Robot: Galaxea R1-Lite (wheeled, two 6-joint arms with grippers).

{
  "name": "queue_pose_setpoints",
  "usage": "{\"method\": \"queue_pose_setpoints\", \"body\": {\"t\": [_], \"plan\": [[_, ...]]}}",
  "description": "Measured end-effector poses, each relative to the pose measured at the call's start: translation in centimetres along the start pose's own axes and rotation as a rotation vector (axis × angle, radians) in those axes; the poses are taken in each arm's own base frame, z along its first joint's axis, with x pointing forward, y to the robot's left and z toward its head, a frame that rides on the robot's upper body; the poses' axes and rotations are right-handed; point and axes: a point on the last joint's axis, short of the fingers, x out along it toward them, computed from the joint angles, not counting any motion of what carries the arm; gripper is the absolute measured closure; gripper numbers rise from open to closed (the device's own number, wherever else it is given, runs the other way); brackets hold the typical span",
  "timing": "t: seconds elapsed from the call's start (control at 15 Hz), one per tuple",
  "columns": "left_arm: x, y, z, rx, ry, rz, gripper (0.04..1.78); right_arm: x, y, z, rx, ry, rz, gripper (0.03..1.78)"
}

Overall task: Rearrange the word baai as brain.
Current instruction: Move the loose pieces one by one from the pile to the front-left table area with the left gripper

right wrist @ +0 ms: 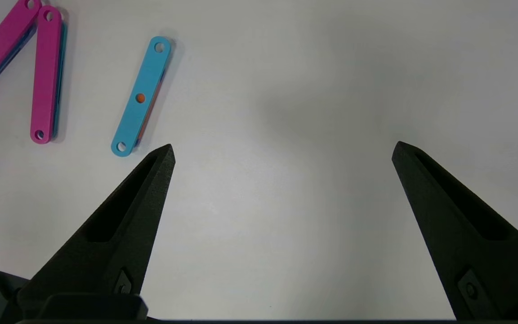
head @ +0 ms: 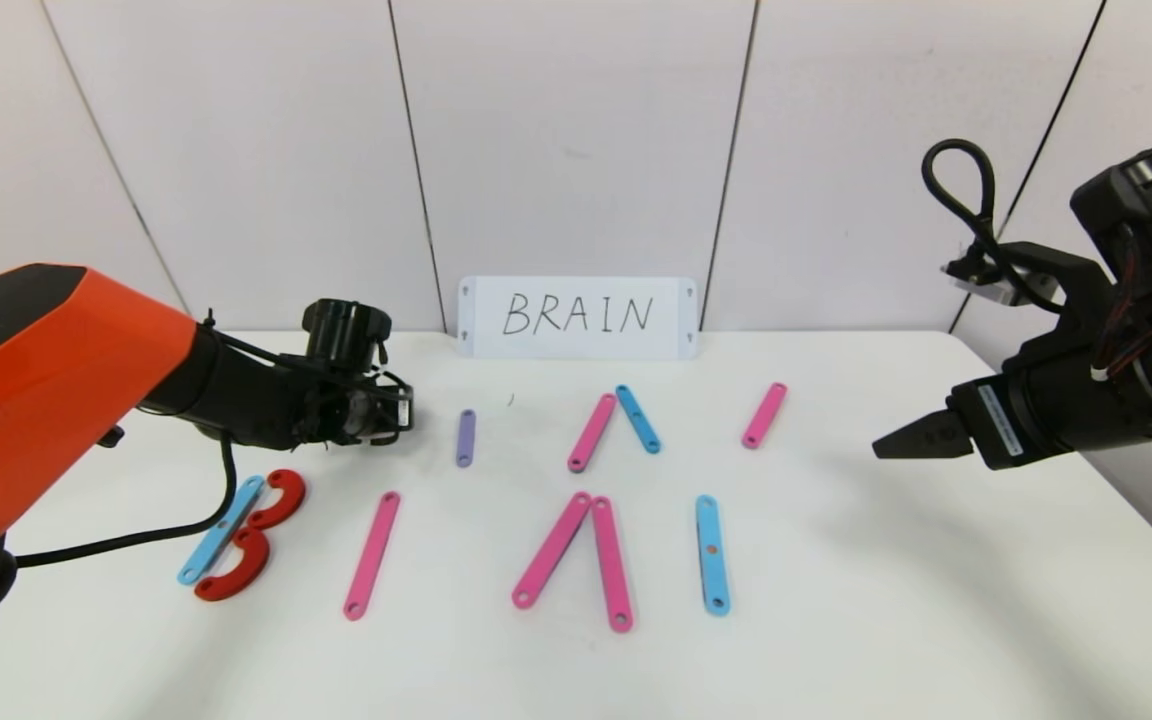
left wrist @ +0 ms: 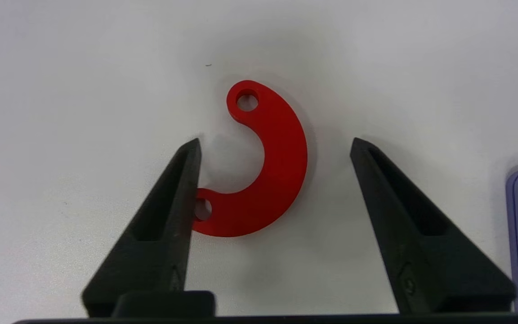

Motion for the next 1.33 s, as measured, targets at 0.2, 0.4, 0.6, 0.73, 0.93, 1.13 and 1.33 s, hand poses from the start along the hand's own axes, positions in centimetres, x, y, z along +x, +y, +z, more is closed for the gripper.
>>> {"method": "queue_pose_setpoints", "body": {"t": [0.2, 0.4, 0.6, 0.73, 0.93, 1.13, 1.33], "plan": [[0.1, 0.0, 0.0, -0.001, 0.003, -0.007, 1.28, -0.1, 0.0, 0.0, 0.000, -0.003, -0.001, 0.11], [0.1, 0.1, 0.0, -0.011, 0.002, -0.009, 1.54, -0.2, 0.0, 0.0, 0.000, -0.006, -0.003, 0.11], [0.1, 0.2, 0.2, -0.019, -0.001, -0.008, 1.54, -0.3, 0.0, 0.0, 0.000, -0.011, -0.003, 0.11], [0.1, 0.3, 0.2, -0.021, -0.001, -0.007, 1.54, -0.3, 0.0, 0.0, 0.000, -0.011, -0.003, 0.11], [0.0, 0.3, 0.4, -0.024, -0.006, -0.006, 1.54, -0.3, 0.0, 0.0, 0.000, -0.010, -0.002, 0.11], [-0.2, 0.4, 0.7, -0.030, -0.015, -0.007, 1.54, -0.3, 0.2, 0.0, -0.005, -0.008, 0.003, 0.11], [-0.9, 0.5, 1.1, -0.042, -0.029, -0.010, 1.54, -0.2, 0.3, -0.1, -0.009, -0.005, 0.006, 0.11]]}}
